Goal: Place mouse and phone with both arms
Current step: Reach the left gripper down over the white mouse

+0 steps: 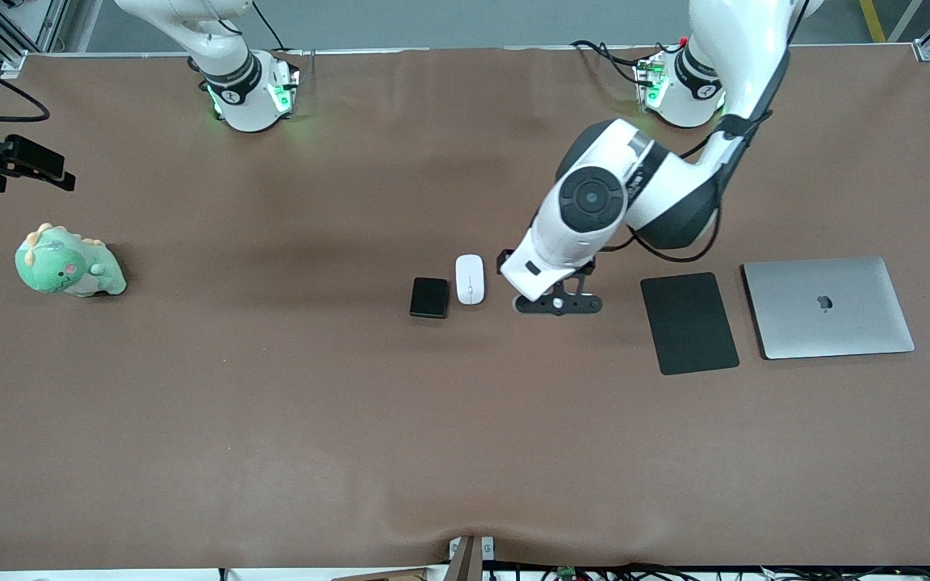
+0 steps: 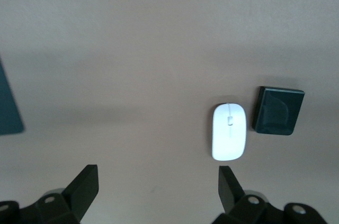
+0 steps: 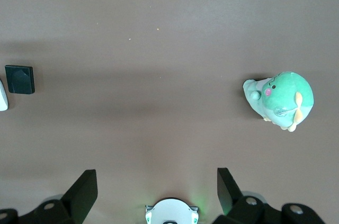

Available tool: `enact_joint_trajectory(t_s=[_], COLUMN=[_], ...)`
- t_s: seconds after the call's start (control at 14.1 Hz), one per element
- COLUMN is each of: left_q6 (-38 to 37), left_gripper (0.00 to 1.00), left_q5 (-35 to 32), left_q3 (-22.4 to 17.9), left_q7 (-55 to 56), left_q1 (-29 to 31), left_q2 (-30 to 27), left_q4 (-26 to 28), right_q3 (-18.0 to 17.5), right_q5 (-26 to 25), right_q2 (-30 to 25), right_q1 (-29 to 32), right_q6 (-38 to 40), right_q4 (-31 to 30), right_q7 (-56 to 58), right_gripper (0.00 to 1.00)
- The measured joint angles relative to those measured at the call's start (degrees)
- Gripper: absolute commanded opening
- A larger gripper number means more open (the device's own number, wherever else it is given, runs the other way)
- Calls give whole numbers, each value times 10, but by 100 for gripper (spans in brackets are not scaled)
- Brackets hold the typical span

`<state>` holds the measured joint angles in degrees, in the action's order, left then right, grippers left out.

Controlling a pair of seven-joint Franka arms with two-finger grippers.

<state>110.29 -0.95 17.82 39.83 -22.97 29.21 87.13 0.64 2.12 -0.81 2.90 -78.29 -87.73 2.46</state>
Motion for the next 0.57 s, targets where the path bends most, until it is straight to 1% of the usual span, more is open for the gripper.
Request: enact_joint_trajectory(t_s=[0.28,0.57], left_q6=[21,75], left_gripper=[100,100], left_q5=[-4,-4], left_q3=[0,0], left_q7=[37,52], left_q1=[-32,-55], left_q2=[27,63], left_q4=[7,9], right_q3=[0,1], right_q5=[12,14], right_q2=[8,11], right_q1=[0,4], right_q6=[0,0], right_q4=[0,0], right_q7=[0,0], right_gripper=[100,100])
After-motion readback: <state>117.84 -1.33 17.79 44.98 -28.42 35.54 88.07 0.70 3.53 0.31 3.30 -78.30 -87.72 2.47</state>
